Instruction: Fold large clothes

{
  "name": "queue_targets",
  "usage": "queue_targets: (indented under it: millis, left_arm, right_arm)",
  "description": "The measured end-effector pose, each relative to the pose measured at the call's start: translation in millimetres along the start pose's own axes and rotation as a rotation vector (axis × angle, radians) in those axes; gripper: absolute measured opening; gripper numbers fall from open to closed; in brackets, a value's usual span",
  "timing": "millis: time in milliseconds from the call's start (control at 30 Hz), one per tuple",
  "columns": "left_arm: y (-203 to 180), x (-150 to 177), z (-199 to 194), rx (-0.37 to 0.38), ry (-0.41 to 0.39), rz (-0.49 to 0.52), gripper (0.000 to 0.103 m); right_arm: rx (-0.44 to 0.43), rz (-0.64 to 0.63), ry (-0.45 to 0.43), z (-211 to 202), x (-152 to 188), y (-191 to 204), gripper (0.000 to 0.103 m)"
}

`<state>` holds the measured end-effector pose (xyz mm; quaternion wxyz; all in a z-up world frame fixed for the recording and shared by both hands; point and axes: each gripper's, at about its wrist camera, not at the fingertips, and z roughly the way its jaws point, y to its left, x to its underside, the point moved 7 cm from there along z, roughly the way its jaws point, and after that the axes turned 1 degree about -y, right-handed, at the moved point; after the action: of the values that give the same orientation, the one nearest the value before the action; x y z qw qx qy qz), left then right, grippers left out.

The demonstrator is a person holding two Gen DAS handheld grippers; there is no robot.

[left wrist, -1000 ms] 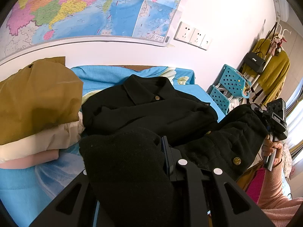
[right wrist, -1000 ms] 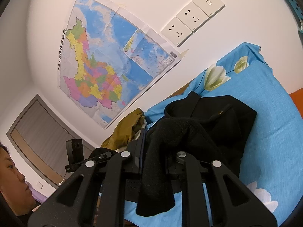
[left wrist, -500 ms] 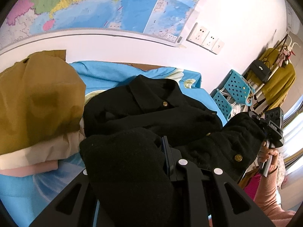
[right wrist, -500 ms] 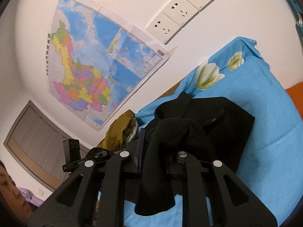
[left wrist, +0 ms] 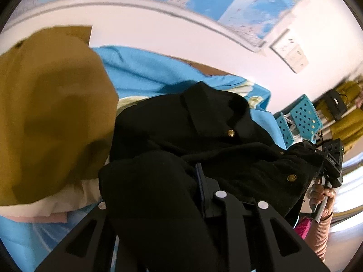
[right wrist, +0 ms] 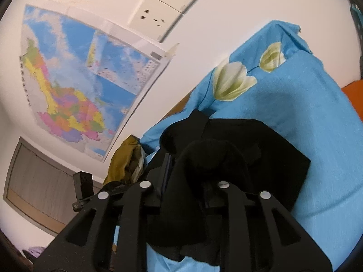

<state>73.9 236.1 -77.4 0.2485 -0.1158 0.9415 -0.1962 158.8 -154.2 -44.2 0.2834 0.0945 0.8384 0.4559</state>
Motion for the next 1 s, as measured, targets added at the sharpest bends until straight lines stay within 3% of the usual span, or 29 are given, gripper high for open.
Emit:
queue_targets:
  millis: [200, 267, 300, 433, 500, 567, 700, 800, 900, 933, 967, 1000]
  left_arm:
    - [21.5, -19.5, 13.4, 0.057, 0.033, -0.133, 0.026]
    - [27.2, -25.3, 14.7, 0.094, 0.041, -0.181, 0.035]
    - [29.8, -26.7, 14.2, 0.113, 0.039, -0.205, 0.038]
    - [31.2, -26.9, -2.3, 0.148, -0.043, -0.193, 0.048]
    - [27.0, -20.8, -17.2, 0.127, -0.103, -0.136, 0.057]
    - [17.1, -13.0, -28.7, 0.100, -0.153, -0.043, 0.062]
    - [-19.5, 7.5, -26.7, 0.029, -0.162, 0.175, 0.069]
    - [-60.6, 26.7, -7.7, 0.021, -0.130, 0.355, 0.075]
    - [-82.3, 36.9, 19.8, 0.012, -0.076, 0.433, 0.077]
    - [-81.8, 34.4, 29.3, -0.013, -0.066, 0.438, 0.071]
    - [-79.6, 29.4, 40.7, -0.045, -0.053, 0.432, 0.050]
    - [-77.4, 23.9, 49.1, -0.042, -0.029, 0.412, 0.039]
  right_arm:
    - [-0.001, 0.075, 0.013, 22.0, -10.3, -11.5, 0.045]
    - [-0.022, 0.123, -0.005, 25.4, -14.3, -16.5, 0.064]
    - [-0.024, 0.134, -0.019, 25.9, -16.8, -17.6, 0.068]
    - [-0.016, 0.101, -0.089, 14.7, -21.3, -13.5, 0.081]
    - [0.005, -0.005, -0.104, 5.8, -15.3, 1.9, 0.081]
    - [0.046, -0.167, -0.063, 7.2, -0.1, 24.2, 0.082]
    - [0.183, -0.498, 0.050, 37.4, 45.7, 59.1, 0.082]
    - [0.251, -0.598, 0.132, 68.5, 67.1, 56.5, 0.068]
    - [0.325, -0.664, 0.157, 85.8, 71.9, 46.3, 0.037]
    - [0.326, -0.658, 0.146, 85.2, 68.3, 46.3, 0.024]
    - [0.304, -0.648, 0.115, 79.8, 61.4, 51.0, 0.012]
    - [0.283, -0.649, 0.085, 73.3, 56.3, 57.9, 0.011]
